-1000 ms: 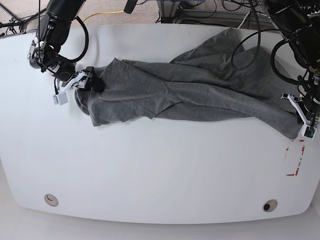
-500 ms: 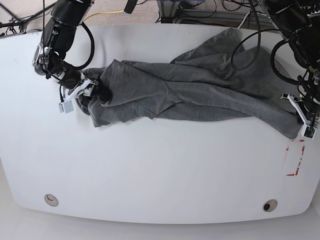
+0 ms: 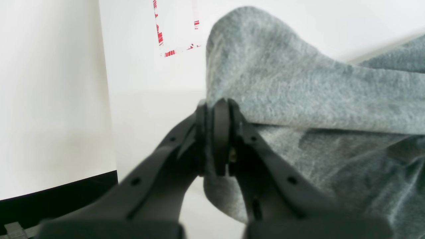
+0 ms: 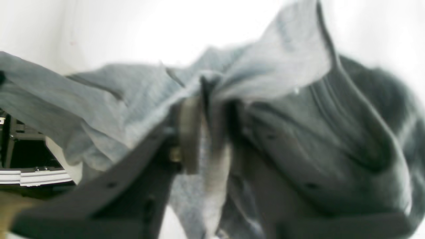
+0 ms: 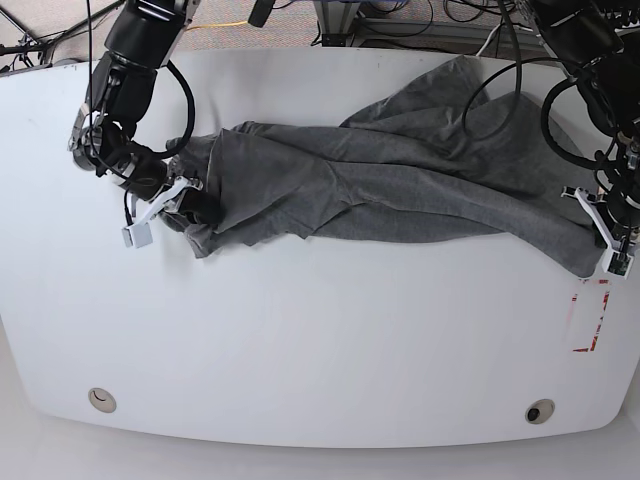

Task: Fold the T-shirt properly
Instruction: 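Drag the shirt with both grippers, stretching it between them, then lift and flap the shirt with both grippers, then lay it down, then lower the shirt edge flat and open both grippers, then move both grippers onto the shirt's edge and pinch the fabric, then pull the held shirt edge away from its body with both grippers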

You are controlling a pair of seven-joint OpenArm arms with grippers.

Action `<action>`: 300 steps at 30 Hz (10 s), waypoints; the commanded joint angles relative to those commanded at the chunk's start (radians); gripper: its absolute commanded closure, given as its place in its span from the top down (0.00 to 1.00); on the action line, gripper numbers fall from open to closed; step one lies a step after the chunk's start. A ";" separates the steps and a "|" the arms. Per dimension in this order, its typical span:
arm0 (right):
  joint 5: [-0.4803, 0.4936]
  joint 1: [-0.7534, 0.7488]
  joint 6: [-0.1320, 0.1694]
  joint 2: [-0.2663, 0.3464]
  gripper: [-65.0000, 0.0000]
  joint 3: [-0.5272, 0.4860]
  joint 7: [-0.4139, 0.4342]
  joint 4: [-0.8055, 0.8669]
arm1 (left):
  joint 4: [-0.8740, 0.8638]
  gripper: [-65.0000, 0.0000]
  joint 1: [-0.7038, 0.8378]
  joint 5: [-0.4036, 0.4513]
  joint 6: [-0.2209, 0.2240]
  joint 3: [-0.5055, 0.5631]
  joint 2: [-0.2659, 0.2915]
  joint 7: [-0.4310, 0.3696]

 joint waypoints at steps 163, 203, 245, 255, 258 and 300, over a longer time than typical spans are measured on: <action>-0.051 -0.195 0.097 0.233 0.75 0.032 -0.058 0.239 | -0.170 0.65 0.095 -0.003 0.000 0.129 0.052 -0.222; -0.296 -0.107 0.097 0.249 0.00 -0.109 -0.032 0.298 | -0.410 0.61 0.140 -0.002 0.000 0.152 0.054 -0.224; -0.626 0.232 0.097 0.253 0.23 -0.227 0.509 -0.305 | -0.405 0.61 0.143 -0.002 0.000 0.146 0.028 -0.224; -0.549 0.157 0.097 0.261 0.81 0.041 0.336 -0.301 | -0.405 0.61 0.138 -0.002 0.000 0.146 0.028 -0.224; -0.471 0.110 0.097 0.285 0.79 0.097 0.253 -0.301 | -0.405 0.61 0.137 -0.002 0.000 0.146 0.028 -0.224; -0.190 -0.285 0.097 0.278 0.00 0.100 0.129 -0.021 | -0.209 0.01 0.322 -0.002 0.000 0.147 0.011 -0.218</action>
